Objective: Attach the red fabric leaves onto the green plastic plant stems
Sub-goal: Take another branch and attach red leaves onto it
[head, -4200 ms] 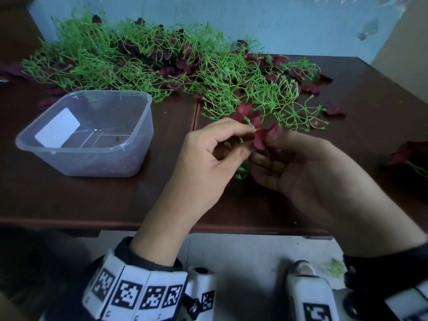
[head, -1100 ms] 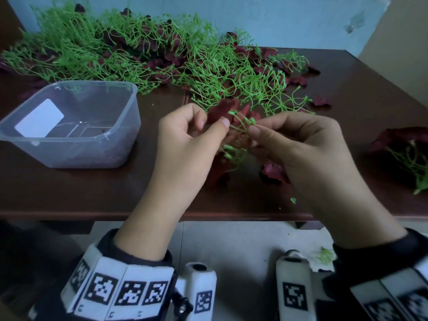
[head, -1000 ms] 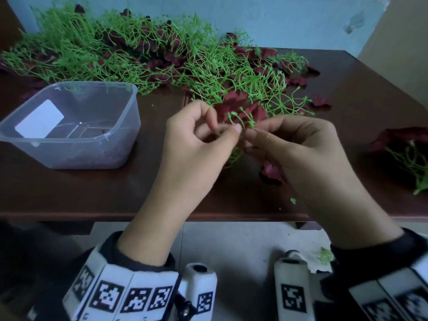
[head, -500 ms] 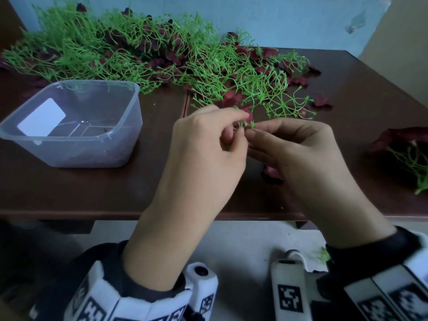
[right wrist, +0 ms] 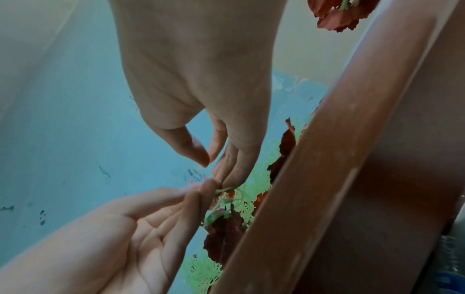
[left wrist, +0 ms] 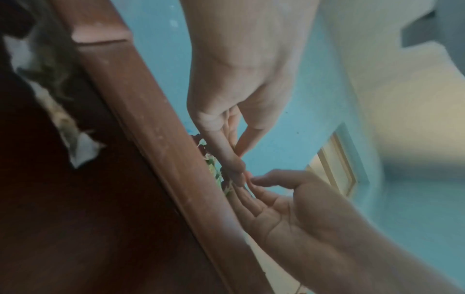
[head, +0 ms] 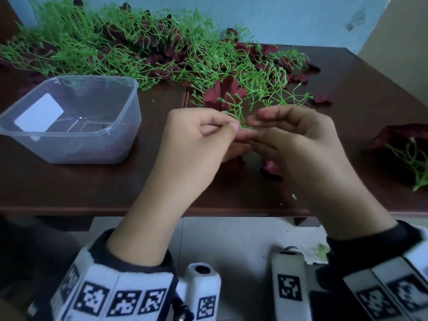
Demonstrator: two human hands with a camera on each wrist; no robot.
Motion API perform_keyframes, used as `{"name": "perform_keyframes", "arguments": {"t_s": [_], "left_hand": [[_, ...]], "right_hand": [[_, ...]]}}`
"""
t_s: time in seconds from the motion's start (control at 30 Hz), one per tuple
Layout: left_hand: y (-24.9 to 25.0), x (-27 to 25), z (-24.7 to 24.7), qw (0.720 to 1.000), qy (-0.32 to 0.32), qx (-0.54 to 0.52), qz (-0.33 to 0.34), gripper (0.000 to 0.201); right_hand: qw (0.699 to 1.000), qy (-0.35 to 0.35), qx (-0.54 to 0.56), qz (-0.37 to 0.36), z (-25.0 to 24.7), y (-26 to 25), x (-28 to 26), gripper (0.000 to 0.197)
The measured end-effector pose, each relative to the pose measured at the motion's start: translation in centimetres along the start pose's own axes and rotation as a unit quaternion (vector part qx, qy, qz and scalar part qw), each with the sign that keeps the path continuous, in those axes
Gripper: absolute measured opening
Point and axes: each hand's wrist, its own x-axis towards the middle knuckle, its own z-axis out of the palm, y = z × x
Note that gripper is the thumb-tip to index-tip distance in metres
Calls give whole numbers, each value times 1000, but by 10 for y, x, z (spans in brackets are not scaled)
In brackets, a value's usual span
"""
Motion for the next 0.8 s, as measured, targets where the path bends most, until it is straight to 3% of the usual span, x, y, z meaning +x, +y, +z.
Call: {"name": "perform_keyframes", "arguments": {"t_s": [0.1,0.27,0.43,0.57,0.7,0.8], "left_hand": [[7,0,0,991,-45,-95,-86,18],[8,1,-4,983,-58,-132,-115,24],[8,4,-10,983,-35,-154,-97,24],[6,4,-11,987,-39,-126,-95,24],[4,6,-7,990,-41,-95,-93,23],[2,6,-4,991,-34,-93,-93,25]], "right_hand": [[999,-22,-21,19,-2,0,1,23],[998,-56,-2,15,-1,1,0,28],[992,74,-92,-55,-17,3,5,24],[926,167,-325,-96,-38,4,5,24],[886,166,-432,-43,-47,6,4,4],[874,139,-466,12,-49,6,4,23]]}}
